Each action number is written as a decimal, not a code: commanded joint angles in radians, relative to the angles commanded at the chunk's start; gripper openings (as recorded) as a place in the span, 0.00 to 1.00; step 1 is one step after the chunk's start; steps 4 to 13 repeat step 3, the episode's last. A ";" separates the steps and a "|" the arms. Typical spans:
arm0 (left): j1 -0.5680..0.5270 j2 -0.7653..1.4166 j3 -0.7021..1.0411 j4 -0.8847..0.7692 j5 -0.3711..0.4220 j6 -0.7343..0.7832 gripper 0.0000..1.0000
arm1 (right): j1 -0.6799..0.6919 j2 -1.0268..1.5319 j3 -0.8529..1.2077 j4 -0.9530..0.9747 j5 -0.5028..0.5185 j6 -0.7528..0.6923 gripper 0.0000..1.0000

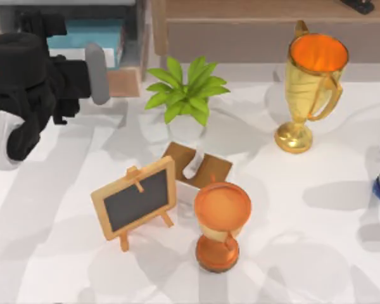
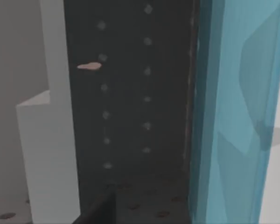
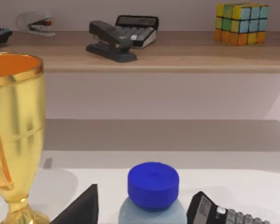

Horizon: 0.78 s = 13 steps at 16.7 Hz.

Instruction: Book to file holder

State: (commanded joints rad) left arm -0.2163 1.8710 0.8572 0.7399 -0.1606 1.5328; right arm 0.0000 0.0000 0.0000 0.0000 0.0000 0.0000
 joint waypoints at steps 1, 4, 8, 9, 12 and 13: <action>0.000 0.000 0.000 0.000 0.000 0.000 1.00 | 0.000 0.000 0.000 0.000 0.000 0.000 1.00; 0.000 0.000 0.000 0.000 0.000 0.000 1.00 | 0.000 0.000 0.000 0.000 0.000 0.000 1.00; 0.000 0.000 0.000 0.000 0.000 0.000 1.00 | 0.000 0.000 0.000 0.000 0.000 0.000 1.00; 0.000 0.000 0.000 0.000 0.000 0.000 1.00 | 0.000 0.000 0.000 0.000 0.000 0.000 1.00; 0.000 0.000 0.000 0.000 0.000 0.000 1.00 | 0.000 0.000 0.000 0.000 0.000 0.000 1.00; 0.000 0.000 0.000 0.000 0.000 0.000 1.00 | 0.000 0.000 0.000 0.000 0.000 0.000 1.00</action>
